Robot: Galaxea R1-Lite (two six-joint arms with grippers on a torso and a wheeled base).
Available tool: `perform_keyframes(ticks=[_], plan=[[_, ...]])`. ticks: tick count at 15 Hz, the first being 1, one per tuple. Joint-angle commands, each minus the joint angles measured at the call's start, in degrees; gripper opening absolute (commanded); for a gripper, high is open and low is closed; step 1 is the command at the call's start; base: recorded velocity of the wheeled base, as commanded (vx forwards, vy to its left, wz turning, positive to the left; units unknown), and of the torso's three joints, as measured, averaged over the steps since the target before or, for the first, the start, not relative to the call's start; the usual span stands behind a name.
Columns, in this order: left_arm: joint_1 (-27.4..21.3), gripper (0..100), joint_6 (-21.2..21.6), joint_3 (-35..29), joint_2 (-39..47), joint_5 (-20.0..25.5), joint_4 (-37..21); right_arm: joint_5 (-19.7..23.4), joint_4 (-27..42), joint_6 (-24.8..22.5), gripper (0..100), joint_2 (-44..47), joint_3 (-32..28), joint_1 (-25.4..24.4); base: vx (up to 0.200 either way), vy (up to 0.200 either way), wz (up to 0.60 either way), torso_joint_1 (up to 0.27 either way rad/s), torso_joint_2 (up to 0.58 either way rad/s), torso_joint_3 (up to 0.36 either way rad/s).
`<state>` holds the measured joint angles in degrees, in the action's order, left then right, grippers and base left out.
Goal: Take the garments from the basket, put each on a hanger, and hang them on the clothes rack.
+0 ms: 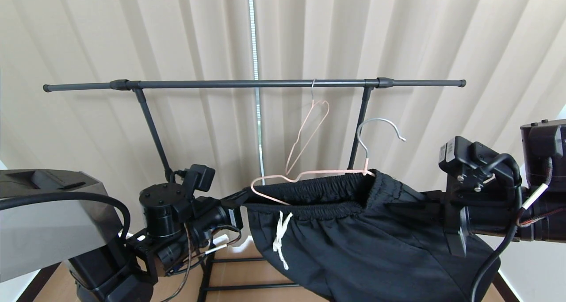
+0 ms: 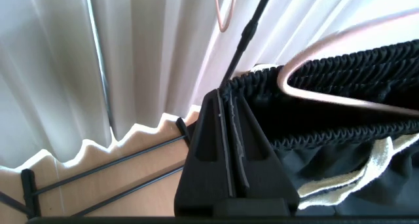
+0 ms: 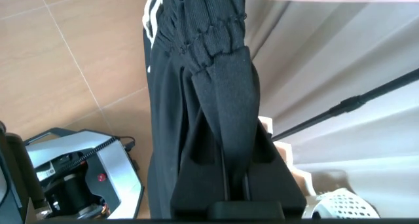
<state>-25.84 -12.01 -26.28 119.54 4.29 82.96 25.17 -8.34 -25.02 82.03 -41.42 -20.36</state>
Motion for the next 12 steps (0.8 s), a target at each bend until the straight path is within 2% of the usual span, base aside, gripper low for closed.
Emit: perform_keyframes(ticks=[1,4,9,12], plan=[[0.44,0,-0.03,-0.26,-0.27,-0.07,0.01,-0.12,-0.19,-0.21,0,-0.2,2.49,0.14,0.0,0.0,0.0,0.0,0.0,0.0],[0.44,0,-0.03,-0.17,-1.24,-0.07,0.01,-0.56,-0.01,-2.23,0,-0.47,3.81,0.14,0.0,0.0,0.0,0.0,0.0,0.0],[0.44,0,-0.03,-0.08,-5.02,-0.07,-1.92,-5.84,-0.27,-2.58,0,0.32,4.86,-2.14,0.0,0.0,0.0,0.0,0.0,0.0],[-0.7,0,1.02,-2.81,-12.75,-0.25,-13.79,-9.18,-1.33,-2.41,0,2.43,4.51,-3.37,0.0,0.0,0.0,0.0,0.0,0.0]])
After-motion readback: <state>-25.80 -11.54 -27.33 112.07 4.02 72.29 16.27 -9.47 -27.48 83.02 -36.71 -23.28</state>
